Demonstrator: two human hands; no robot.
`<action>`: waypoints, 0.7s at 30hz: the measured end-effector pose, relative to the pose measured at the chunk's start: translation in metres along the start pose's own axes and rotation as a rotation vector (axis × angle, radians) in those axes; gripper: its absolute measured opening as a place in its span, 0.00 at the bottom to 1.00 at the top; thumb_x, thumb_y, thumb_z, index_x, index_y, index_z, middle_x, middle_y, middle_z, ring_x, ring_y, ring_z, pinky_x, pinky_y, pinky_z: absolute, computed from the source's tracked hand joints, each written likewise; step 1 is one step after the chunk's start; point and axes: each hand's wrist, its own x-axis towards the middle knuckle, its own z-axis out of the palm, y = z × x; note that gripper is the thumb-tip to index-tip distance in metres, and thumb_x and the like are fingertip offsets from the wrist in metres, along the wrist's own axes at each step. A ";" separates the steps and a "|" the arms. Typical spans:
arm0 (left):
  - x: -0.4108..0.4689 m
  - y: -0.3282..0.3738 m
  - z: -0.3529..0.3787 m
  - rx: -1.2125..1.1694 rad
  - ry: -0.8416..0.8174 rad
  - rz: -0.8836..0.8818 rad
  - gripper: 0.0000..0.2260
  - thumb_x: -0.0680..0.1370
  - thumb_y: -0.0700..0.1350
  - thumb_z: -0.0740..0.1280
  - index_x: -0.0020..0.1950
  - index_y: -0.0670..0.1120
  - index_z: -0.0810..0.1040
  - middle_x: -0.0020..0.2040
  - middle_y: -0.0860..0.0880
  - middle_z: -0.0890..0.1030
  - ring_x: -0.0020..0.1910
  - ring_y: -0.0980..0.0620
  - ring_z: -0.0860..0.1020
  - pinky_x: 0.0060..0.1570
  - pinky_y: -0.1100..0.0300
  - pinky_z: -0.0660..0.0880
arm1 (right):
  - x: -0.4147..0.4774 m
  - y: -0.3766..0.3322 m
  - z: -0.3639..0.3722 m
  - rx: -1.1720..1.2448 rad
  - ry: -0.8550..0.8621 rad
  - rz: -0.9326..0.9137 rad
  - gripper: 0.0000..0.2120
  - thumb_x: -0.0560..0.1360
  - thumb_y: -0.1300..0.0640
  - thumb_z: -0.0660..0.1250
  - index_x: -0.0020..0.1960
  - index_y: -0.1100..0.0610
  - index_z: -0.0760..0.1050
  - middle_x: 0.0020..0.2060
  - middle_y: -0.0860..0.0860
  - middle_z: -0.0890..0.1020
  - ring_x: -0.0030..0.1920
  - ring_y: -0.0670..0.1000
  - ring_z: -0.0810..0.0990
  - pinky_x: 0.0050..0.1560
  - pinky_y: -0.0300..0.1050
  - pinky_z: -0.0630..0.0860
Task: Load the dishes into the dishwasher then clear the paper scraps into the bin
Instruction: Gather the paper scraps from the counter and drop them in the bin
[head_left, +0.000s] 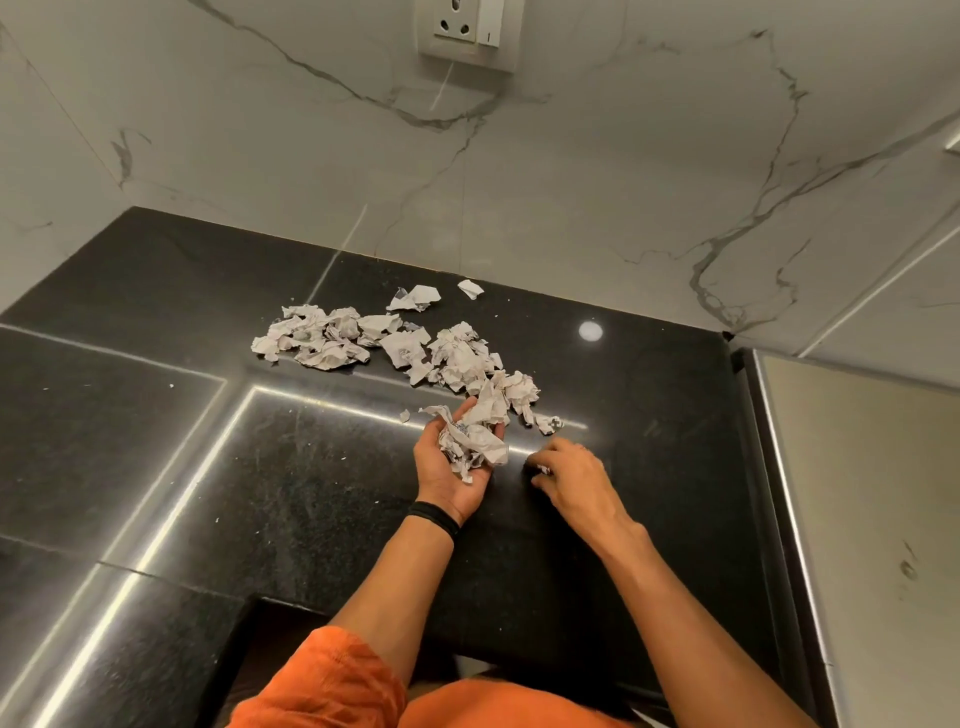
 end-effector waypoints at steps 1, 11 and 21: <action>0.001 -0.001 0.000 0.003 0.009 0.000 0.21 0.83 0.51 0.57 0.63 0.38 0.79 0.62 0.35 0.81 0.64 0.37 0.77 0.60 0.44 0.75 | -0.001 0.001 0.002 -0.025 0.002 -0.019 0.12 0.79 0.57 0.68 0.61 0.51 0.81 0.56 0.49 0.79 0.58 0.51 0.76 0.58 0.45 0.74; -0.004 -0.010 0.002 0.096 0.039 -0.009 0.22 0.82 0.52 0.58 0.70 0.40 0.76 0.66 0.36 0.79 0.68 0.38 0.76 0.72 0.45 0.69 | 0.012 -0.040 -0.030 0.668 0.349 -0.024 0.07 0.74 0.56 0.76 0.52 0.49 0.85 0.45 0.39 0.85 0.48 0.39 0.83 0.51 0.33 0.77; -0.007 -0.002 0.004 0.007 0.044 0.018 0.22 0.84 0.52 0.56 0.66 0.39 0.78 0.63 0.35 0.80 0.66 0.37 0.77 0.65 0.44 0.73 | 0.041 -0.015 -0.030 0.467 0.375 0.108 0.10 0.79 0.56 0.69 0.60 0.51 0.83 0.54 0.45 0.85 0.56 0.45 0.82 0.60 0.46 0.78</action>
